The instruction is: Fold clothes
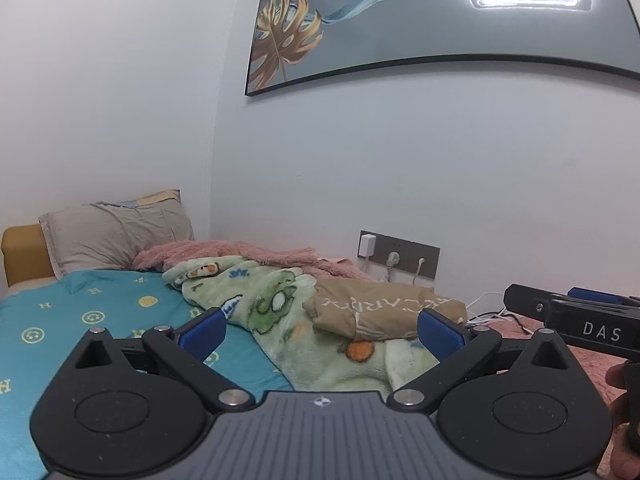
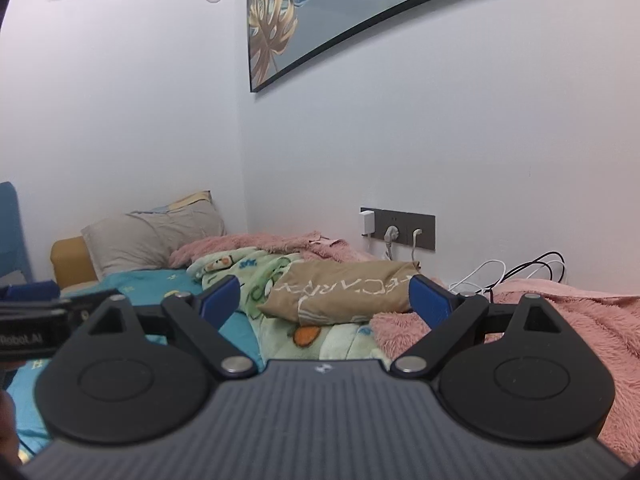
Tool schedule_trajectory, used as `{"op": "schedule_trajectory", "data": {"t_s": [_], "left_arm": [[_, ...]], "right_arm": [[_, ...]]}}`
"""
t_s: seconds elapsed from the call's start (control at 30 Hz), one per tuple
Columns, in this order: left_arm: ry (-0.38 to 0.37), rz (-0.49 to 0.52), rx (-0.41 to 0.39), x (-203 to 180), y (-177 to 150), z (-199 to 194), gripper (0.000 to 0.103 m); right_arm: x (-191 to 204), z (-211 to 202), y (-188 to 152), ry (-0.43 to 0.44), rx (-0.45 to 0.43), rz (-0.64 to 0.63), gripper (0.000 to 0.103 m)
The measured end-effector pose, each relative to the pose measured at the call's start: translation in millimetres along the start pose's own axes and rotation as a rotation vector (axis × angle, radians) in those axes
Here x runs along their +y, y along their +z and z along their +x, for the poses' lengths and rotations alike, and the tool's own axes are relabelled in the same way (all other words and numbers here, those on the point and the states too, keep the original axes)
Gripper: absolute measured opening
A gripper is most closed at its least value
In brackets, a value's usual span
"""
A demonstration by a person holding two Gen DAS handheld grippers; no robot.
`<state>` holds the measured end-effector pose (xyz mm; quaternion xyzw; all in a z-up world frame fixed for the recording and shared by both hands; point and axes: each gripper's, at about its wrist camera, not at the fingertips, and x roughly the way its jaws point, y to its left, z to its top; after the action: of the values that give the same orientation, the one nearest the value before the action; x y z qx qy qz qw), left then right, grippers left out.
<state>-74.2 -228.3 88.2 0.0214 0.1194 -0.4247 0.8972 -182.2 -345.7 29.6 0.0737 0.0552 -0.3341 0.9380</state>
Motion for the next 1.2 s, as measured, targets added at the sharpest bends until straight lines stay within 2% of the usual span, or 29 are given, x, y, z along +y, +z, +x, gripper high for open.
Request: {"op": "schedule_trajectory", "data": {"t_s": [0.23, 0.43, 0.6, 1.2], "left_arm": [[0.007, 0.000, 0.000, 4, -3, -3, 0.103], [0.008, 0.002, 0.004, 4, -3, -6, 0.103], [0.005, -0.021, -0.004, 11, -1, -10, 0.103], [0.091, -0.061, -0.072, 37, 2, -36, 0.103]], "right_arm": [[6, -3, -1, -0.013, 0.012, -0.018, 0.093], [8, -3, -5, -0.032, 0.065, -0.028, 0.093], [12, -6, -1, -0.032, 0.065, -0.034, 0.093], [21, -14, -16, -0.014, 0.064, -0.063, 0.093]]}}
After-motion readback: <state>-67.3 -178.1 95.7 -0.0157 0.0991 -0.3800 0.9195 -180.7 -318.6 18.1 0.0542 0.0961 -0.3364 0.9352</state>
